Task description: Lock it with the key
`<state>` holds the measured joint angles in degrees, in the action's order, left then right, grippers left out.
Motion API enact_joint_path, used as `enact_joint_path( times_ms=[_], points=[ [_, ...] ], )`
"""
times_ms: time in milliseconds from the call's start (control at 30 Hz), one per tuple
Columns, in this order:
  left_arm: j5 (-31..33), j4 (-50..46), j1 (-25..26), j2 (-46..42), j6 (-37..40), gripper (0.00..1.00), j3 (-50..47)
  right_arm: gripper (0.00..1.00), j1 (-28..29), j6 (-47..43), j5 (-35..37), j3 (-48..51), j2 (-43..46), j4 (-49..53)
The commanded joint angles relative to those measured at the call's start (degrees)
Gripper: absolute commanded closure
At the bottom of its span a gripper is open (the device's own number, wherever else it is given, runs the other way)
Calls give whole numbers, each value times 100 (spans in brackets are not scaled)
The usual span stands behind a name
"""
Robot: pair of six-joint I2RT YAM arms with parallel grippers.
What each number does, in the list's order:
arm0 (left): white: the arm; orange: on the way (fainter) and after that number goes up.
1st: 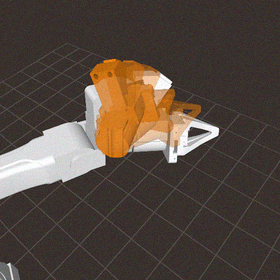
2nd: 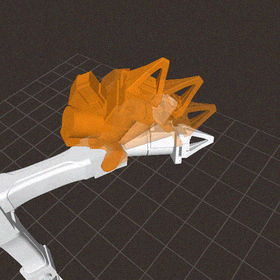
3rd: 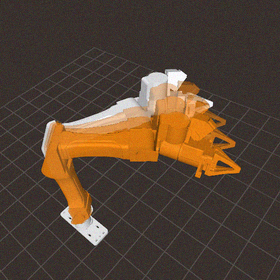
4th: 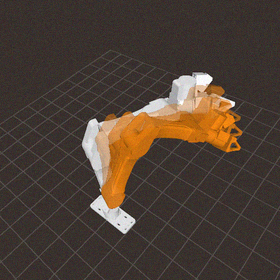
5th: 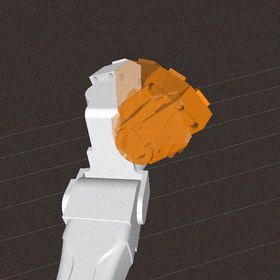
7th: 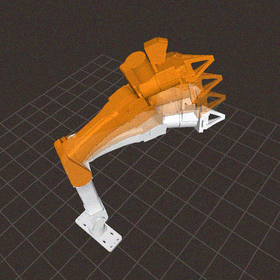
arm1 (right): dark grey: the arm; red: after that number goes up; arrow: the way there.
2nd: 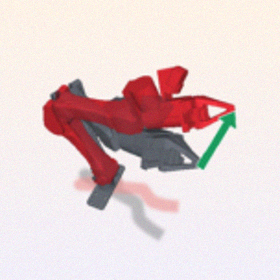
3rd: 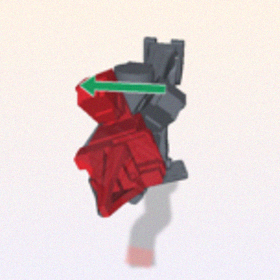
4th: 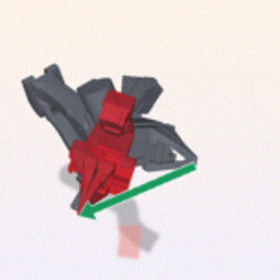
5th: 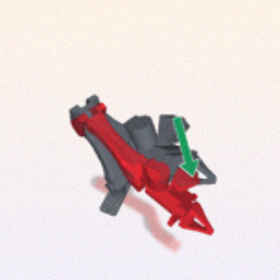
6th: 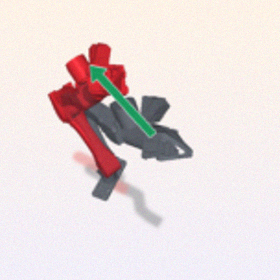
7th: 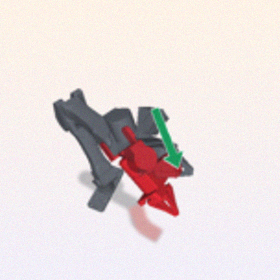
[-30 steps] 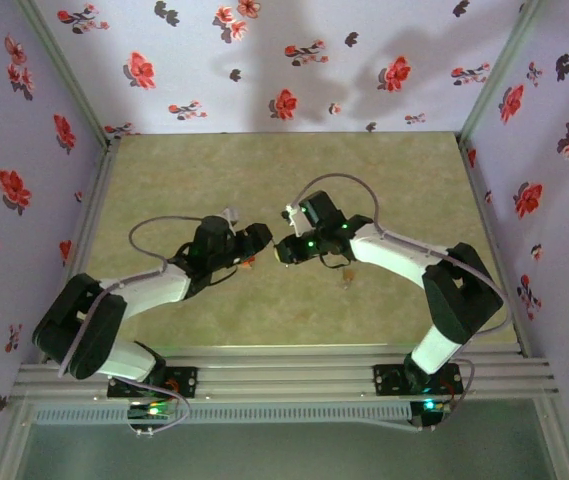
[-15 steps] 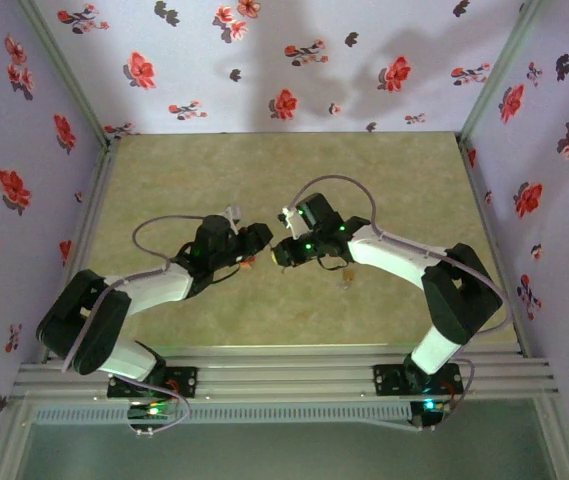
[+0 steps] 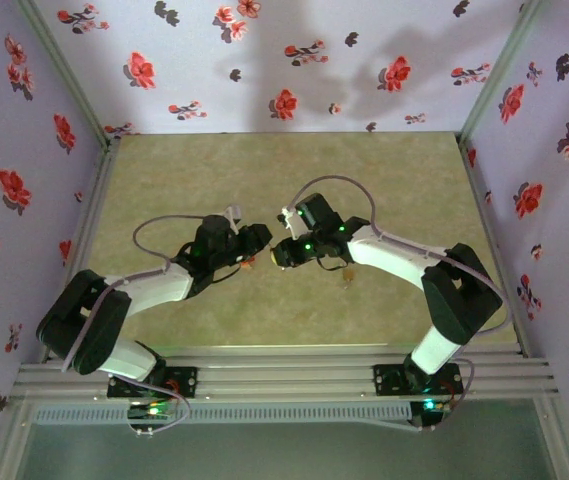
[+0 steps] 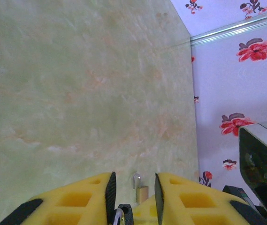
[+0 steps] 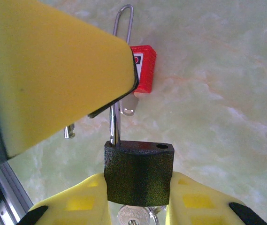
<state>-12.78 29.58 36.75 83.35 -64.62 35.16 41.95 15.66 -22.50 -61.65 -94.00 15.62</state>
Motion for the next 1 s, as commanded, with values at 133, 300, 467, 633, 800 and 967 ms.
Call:
enact_joint_path(
  times_ms=[133,300,467,633,800,967],
  points=[
    [-127,179,45,23,-27,75,-74,83,35,-2,113,104,236,-172],
    [-132,162,43,15,-11,79,-71,83,39,1,123,118,266,-186],
    [-129,127,42,-1,19,83,-63,83,38,7,116,133,269,-191],
    [-128,65,43,6,55,86,-35,83,41,15,123,133,273,-191],
    [-122,56,43,3,78,91,-19,83,47,15,115,135,259,-191],
    [-129,8,43,-5,99,100,0,83,37,24,111,128,249,-191]
  ],
)
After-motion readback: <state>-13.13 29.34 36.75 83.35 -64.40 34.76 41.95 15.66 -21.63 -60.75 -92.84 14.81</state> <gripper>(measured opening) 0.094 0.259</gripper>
